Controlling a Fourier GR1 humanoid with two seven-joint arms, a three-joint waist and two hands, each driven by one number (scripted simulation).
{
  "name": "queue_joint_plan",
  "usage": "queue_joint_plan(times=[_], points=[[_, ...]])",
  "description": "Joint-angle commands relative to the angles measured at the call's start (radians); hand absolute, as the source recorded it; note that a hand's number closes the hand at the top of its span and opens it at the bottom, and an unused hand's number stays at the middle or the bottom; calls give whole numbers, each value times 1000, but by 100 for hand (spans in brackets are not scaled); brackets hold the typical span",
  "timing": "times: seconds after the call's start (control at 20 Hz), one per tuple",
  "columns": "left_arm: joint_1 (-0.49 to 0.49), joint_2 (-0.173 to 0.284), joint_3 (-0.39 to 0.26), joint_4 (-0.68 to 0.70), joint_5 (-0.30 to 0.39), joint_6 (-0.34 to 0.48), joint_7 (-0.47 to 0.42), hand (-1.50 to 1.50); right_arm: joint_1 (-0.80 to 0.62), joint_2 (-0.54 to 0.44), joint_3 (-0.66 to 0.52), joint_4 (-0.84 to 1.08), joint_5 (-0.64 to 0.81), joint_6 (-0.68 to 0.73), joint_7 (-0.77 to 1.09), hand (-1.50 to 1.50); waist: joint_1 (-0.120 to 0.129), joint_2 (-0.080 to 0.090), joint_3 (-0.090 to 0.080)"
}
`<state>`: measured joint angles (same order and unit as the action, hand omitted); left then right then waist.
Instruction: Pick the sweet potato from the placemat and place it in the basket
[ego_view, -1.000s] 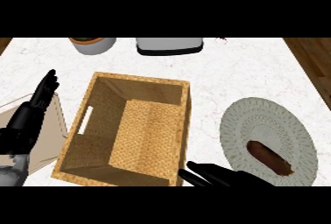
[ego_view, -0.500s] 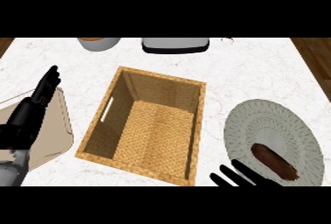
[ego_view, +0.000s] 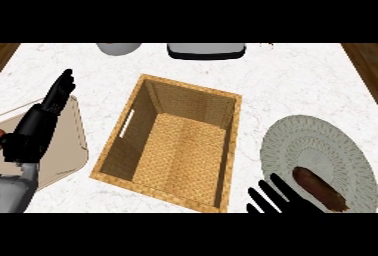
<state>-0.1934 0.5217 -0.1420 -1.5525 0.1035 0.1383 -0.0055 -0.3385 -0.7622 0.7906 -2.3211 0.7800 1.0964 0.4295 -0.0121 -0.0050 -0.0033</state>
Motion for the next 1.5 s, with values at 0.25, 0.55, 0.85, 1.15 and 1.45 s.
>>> queue_joint_plan(times=[0.25, 0.55, 0.85, 1.15, 1.45], points=[[4, -37, 31, -31, -32, -36, 22, 0, 2, 82, 86, 23, 84, 102, 39, -150, 17, 3, 3], [-54, -75, 52, 119, -70, -55, -78, 0, -42, -78, 70, 131, 135, 8, -91, -150, 12, 8, 4], [-39, -81, 88, 70, -78, -78, -36, 0, 42, -125, 134, 205, 282, -137, -136, -150, 12, 5, 4], [1, -110, 85, 15, -92, -107, -28, 0, -3, -178, 69, 308, 336, -266, -313, -150, 15, 6, 4], [-21, -93, 134, 20, -104, -138, -6, 0, 103, -163, 102, 389, 455, -435, -360, -150, 12, 5, 4]])
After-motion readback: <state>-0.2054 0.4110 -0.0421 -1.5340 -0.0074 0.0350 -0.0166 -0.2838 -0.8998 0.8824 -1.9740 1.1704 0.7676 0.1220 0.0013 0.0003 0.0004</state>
